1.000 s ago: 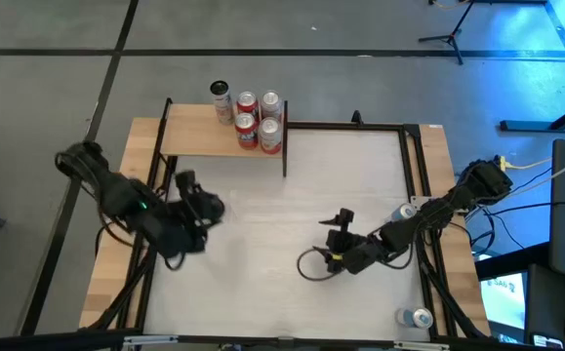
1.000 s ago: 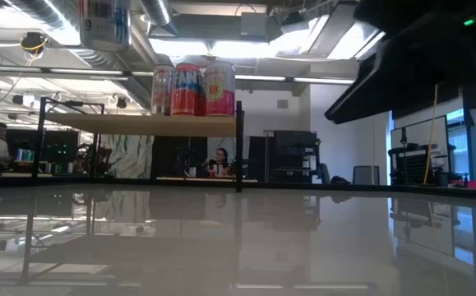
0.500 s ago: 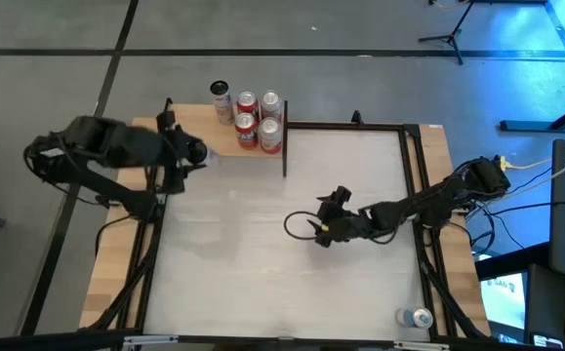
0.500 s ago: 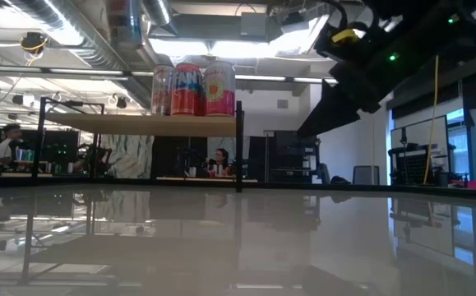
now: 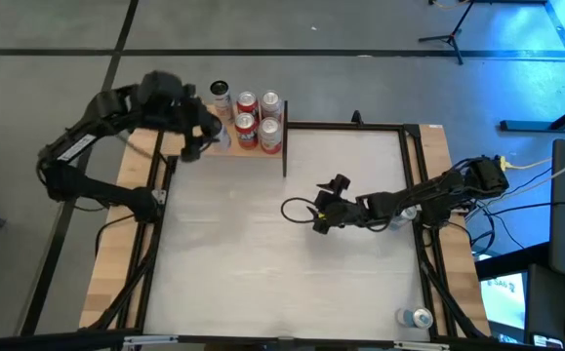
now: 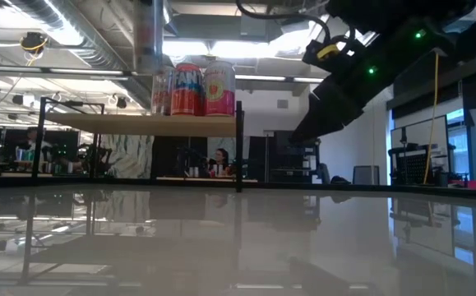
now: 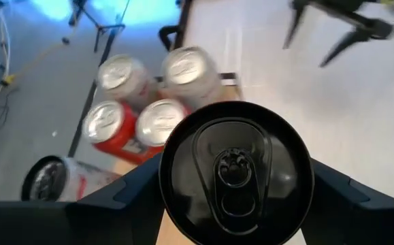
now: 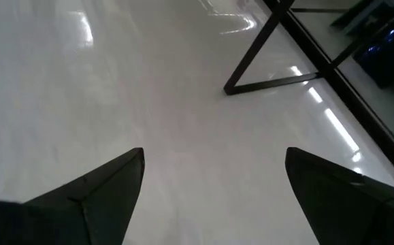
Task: Place canned beverage on shelf
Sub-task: Put the white soda can on the shelf aligned with the other white soda can, then put the top blue soda can on the shelf
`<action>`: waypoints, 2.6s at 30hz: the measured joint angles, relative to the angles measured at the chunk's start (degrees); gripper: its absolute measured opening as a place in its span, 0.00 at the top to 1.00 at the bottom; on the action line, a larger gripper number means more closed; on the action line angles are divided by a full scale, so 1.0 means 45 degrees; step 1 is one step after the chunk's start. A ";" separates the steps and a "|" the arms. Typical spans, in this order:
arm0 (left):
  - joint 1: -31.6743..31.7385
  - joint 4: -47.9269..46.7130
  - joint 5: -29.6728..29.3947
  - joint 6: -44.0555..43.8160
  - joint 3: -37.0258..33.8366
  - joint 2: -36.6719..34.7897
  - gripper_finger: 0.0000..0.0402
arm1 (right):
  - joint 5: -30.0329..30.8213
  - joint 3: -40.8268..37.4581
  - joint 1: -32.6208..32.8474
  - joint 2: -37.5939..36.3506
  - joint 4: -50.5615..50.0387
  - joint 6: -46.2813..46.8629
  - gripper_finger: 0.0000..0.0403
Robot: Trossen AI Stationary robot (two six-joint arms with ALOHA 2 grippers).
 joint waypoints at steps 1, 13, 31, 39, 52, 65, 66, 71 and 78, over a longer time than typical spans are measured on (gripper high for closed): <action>0.0474 0.0140 0.0334 0.0140 0.0001 0.0144 0.39 | -0.0004 0.0000 -0.0046 0.0000 0.0004 -0.0197 0.12; 0.4457 0.0290 0.3832 0.1980 -0.0182 0.1239 0.39 | -0.0005 0.0000 -0.0044 0.0000 0.0039 -0.0574 0.12; 0.6652 0.1867 0.6377 0.3359 -0.2933 0.1283 0.39 | -0.0811 0.0000 -0.0044 0.0000 0.0092 -0.0539 0.12; 0.6652 0.2603 0.6203 0.3075 -0.3321 0.1259 0.39 | -0.0821 0.0000 -0.0044 0.0000 0.0087 -0.0539 0.12; 0.6604 0.2644 0.5898 0.2895 -0.3340 0.1264 0.24 | -0.0821 0.0000 -0.0044 0.0000 0.0087 -0.0541 0.12; 0.5743 0.2768 0.3417 0.3111 -0.2832 0.1095 0.11 | -0.0821 0.0000 -0.0044 0.0000 0.0087 -0.0545 0.12; 0.5671 0.2771 0.3325 0.3117 -0.2725 0.0993 0.12 | -0.0821 0.0000 -0.0044 0.0000 0.0087 -0.0545 0.12; 0.5422 0.2776 0.3301 0.2921 -0.1977 0.0616 0.12 | -0.0925 0.0000 -0.0044 0.0000 0.0087 -0.0545 0.12; 0.4900 0.3091 0.5840 0.0791 -0.1058 -0.0093 0.12 | -0.0945 0.0000 -0.0044 0.0000 0.0134 -0.0550 0.12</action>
